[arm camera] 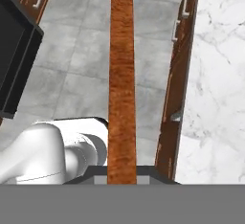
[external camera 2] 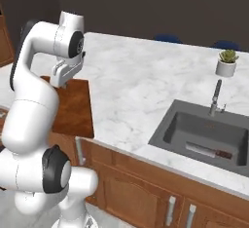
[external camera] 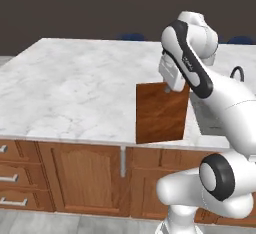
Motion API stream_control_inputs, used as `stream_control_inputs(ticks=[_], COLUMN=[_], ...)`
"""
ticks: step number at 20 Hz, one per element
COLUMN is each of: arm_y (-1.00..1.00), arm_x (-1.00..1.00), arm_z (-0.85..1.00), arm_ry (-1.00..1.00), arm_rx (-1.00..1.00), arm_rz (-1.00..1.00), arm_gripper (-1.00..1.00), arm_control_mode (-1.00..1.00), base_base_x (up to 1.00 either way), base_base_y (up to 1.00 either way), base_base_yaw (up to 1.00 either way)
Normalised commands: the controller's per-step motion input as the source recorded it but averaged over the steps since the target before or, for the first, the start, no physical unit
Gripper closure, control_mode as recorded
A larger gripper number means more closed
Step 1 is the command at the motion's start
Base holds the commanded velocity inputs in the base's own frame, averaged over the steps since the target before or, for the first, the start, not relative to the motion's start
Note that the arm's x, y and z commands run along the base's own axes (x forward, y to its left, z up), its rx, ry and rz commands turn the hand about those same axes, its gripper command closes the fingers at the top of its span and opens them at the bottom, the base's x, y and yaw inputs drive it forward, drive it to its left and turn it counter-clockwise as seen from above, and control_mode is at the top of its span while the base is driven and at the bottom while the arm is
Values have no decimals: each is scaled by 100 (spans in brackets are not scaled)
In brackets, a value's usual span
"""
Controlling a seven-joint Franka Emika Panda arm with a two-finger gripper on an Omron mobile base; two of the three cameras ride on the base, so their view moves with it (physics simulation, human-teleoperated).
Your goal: Move the cutting board and knife to the sink. Then move spray from the cabinet to the counter.
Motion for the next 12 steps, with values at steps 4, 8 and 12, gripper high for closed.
stream_control_inputs(ticks=[4,8,12], arm_y=[0,0,0], arm_x=[0,0,0], arm_z=[0,0,0], arm_ry=[0,0,0], arm_rx=[0,0,0], arm_rz=[0,0,0], arm_gripper=[100,100,100], arm_control_mode=[100,100,100], base_base_x=[-8,0,6], base_base_y=[-100,-85,-71], base_base_yaw=[-9,-33,-36])
